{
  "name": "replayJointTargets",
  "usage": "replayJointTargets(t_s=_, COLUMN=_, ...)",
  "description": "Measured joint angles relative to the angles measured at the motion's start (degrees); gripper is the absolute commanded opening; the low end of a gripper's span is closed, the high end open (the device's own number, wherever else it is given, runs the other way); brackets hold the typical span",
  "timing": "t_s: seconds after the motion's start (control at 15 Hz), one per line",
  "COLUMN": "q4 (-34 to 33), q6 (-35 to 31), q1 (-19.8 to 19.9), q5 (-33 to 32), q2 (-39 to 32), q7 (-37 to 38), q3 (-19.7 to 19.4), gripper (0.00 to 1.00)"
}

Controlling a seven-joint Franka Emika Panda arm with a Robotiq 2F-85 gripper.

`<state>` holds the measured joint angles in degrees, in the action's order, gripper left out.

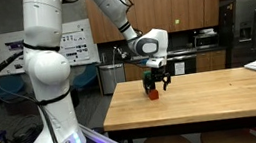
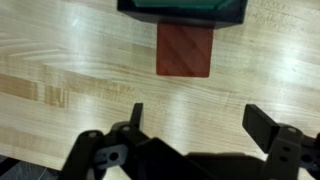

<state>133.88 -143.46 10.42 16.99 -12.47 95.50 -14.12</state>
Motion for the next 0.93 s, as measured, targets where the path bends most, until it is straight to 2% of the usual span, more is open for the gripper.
replayJointTargets(t_s=0.53, q4=0.75, q6=-3.89, q1=1.29, q5=12.66, q2=-3.90, q7=-9.02, q3=1.34, gripper=1.00)
replayJointTargets(t_s=0.93, q4=1.28, q6=-5.19, q1=1.41, q5=17.43, q2=-4.10, q7=-14.91, q3=2.78, gripper=1.00)
